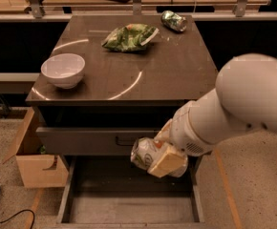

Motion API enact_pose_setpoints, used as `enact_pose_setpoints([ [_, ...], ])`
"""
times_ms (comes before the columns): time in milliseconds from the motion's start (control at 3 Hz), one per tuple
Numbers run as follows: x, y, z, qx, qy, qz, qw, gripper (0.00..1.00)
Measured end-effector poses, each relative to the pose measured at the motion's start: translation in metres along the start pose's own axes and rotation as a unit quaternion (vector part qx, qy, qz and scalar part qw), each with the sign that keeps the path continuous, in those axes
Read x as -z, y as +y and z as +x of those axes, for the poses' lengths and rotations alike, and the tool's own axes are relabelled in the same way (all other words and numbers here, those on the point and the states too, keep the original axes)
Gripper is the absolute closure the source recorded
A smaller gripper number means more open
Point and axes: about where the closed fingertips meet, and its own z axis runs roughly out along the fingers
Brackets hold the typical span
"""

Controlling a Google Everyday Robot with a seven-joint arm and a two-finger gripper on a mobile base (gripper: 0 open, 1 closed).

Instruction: Place 7up can into middle drawer

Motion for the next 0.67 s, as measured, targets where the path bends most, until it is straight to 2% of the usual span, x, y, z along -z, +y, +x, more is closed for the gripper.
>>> enact_pose_setpoints([
  [333, -0.068, 0.017, 0.022, -0.004, -0.013, 0.009, 0.9999, 1.0],
  [667, -0.059, 0.004, 0.015, -0.004, -0.023, 0.035, 0.9991, 1.0],
])
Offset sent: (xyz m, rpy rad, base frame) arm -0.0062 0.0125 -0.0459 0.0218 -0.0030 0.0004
